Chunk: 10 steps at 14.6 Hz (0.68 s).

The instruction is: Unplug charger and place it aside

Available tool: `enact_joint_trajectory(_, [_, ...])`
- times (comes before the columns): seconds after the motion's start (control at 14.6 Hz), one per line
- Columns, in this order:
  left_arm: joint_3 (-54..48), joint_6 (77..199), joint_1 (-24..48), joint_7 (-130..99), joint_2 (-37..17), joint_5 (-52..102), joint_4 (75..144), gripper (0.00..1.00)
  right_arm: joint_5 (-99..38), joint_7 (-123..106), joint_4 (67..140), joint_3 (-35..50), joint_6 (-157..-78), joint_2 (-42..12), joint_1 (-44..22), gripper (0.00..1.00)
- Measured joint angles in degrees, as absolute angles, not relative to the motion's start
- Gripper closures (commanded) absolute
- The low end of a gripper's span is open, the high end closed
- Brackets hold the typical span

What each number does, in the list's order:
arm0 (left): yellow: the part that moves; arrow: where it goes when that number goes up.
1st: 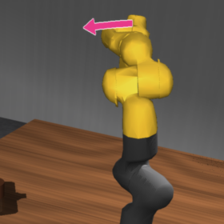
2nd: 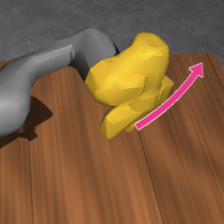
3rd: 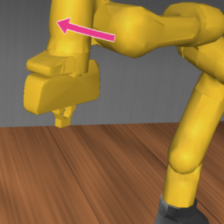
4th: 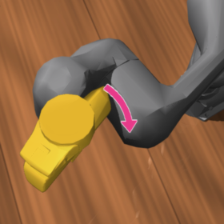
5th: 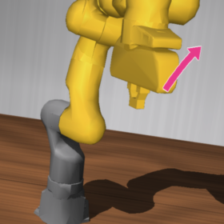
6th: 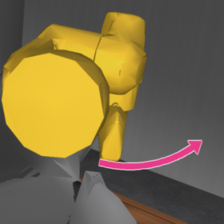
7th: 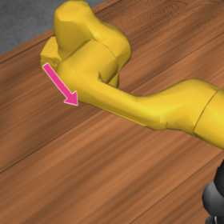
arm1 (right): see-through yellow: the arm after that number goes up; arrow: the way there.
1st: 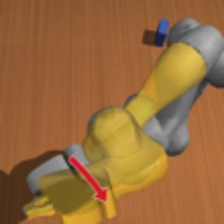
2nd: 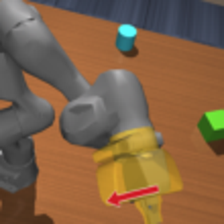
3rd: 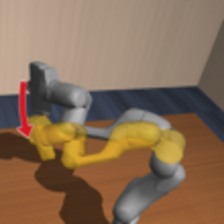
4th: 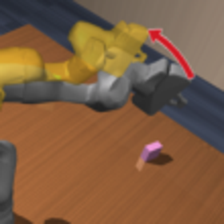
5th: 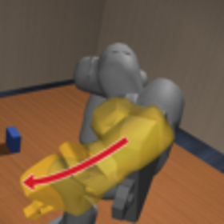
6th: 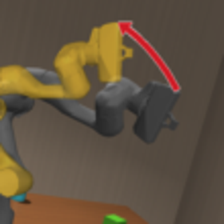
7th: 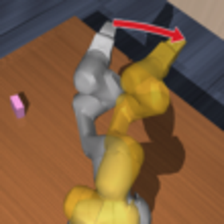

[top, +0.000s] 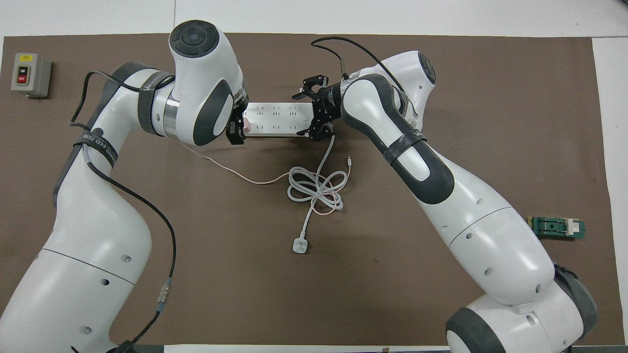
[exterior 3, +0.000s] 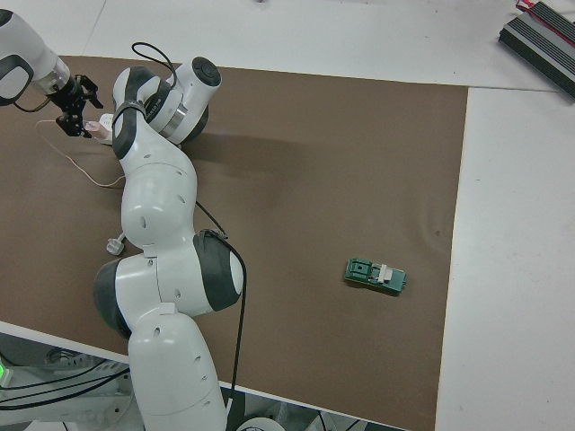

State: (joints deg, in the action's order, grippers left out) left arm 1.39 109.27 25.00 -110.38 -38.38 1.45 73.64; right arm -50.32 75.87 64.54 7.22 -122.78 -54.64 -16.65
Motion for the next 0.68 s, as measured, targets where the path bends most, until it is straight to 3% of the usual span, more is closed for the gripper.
enact_joint_trajectory(0.14, [1.4,109.3,25.0,-109.1,-38.8,1.4,73.6,0.0,-50.3,75.4,64.5,7.2,-122.8,-55.1,-16.7,0.0])
enact_joint_trajectory(0.27, [1.5,109.3,24.9,-108.4,-39.0,1.4,73.6,0.11,-50.3,74.8,64.5,7.2,-122.8,-55.5,-16.7,0.0])
enact_joint_trajectory(0.41, [1.6,109.3,24.3,-106.9,-39.0,1.4,73.6,0.16,-50.3,73.9,64.5,7.2,-122.8,-55.6,-16.7,0.0])
enact_joint_trajectory(0.68, [1.6,109.3,23.9,-105.5,-39.0,1.4,73.6,0.45,-50.3,73.4,64.5,7.3,-123.1,-55.6,-16.9,0.01])
